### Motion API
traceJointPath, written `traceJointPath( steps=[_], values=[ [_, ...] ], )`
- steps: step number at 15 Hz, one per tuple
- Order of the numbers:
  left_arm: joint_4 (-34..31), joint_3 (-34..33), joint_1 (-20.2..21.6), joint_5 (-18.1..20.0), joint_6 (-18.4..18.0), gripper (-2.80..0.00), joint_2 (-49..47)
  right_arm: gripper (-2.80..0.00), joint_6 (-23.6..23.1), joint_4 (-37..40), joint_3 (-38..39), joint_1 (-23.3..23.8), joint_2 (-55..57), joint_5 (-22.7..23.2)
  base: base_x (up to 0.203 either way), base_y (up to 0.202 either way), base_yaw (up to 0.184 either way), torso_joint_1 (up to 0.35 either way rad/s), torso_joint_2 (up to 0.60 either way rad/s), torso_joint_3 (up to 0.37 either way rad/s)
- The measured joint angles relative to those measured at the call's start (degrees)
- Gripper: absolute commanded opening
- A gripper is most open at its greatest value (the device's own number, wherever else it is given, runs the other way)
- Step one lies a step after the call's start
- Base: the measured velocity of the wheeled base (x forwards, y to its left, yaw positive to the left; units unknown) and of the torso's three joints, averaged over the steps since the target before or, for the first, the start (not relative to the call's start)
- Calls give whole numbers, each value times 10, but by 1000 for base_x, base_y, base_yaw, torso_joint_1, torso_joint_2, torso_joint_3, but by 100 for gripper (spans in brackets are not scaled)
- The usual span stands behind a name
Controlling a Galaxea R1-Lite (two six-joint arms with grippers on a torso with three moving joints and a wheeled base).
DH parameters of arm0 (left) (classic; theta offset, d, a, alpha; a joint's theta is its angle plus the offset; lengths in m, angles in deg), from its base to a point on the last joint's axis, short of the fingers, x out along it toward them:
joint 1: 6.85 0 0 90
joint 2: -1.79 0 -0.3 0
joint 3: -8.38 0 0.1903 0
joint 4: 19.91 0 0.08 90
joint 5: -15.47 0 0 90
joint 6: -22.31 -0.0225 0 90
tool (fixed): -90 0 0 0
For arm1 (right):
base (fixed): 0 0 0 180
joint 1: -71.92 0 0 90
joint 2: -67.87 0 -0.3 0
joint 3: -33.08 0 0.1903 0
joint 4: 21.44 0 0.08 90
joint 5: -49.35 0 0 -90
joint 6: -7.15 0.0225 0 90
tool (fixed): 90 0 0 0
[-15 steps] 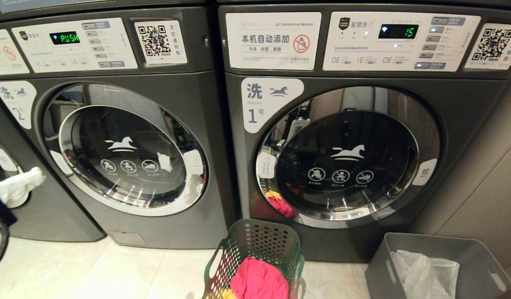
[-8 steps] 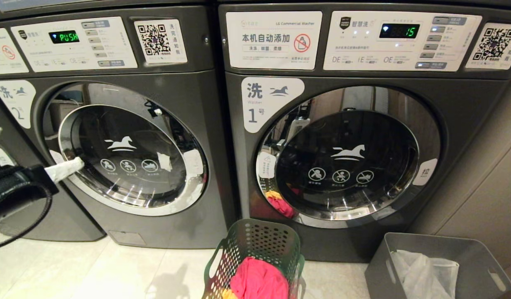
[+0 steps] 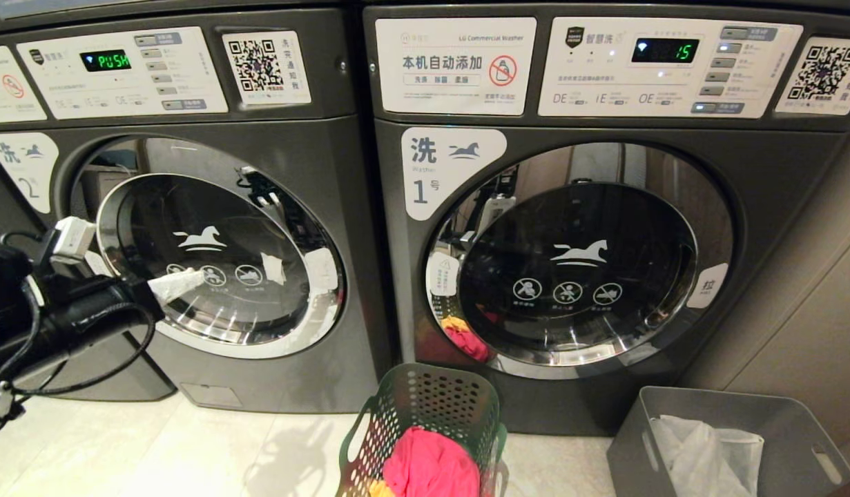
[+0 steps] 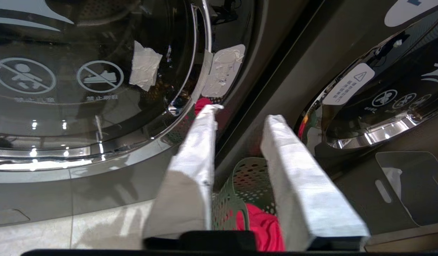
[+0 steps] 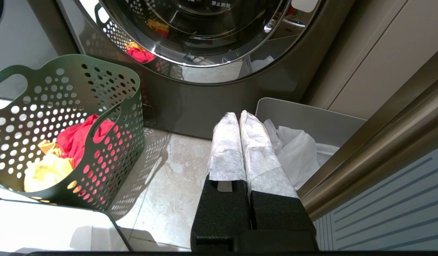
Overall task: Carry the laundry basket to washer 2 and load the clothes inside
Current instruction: Open the lid of the washing machine
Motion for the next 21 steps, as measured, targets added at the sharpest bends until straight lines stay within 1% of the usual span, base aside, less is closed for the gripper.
traceJointPath(
  steps=[2,4,6,7,8,10,12,14,15,16,18,21],
  values=[
    [19,12,-8,7,-2,0,-29,-280,0,0,0,0,0,0,0,0,0,0,0,0],
    [66,26,-10,18,-5,0,-72,-280,0,0,0,0,0,0,0,0,0,0,0,0],
    [118,53,-12,44,-17,0,-120,-280,0,0,0,0,0,0,0,0,0,0,0,0],
    [141,71,-13,62,-33,0,-148,-280,0,0,0,0,0,0,0,0,0,0,0,0],
    [161,90,-13,88,-50,0,-174,-280,0,0,0,0,0,0,0,0,0,0,0,0],
    [185,124,-14,154,-71,0,-215,-280,0,0,0,0,0,0,0,0,0,0,0,0],
    [188,160,-15,200,-80,0,-247,-280,0,0,0,0,0,0,0,0,0,0,0,0],
    [187,201,-14,248,-82,0,-278,-280,0,0,0,0,0,0,0,0,0,0,0,0],
    [187,221,-16,266,-82,0,-292,-280,0,0,0,0,0,0,0,0,0,0,0,0],
    [186,242,-17,274,-82,0,-308,-280,0,0,0,0,0,0,0,0,0,0,0,0],
    [182,285,-19,276,-82,0,-341,-280,0,0,0,0,0,0,0,0,0,0,0,0],
    [170,330,-34,259,-83,0,-378,-280,0,0,0,0,0,0,0,0,0,0,0,0]
  ],
)
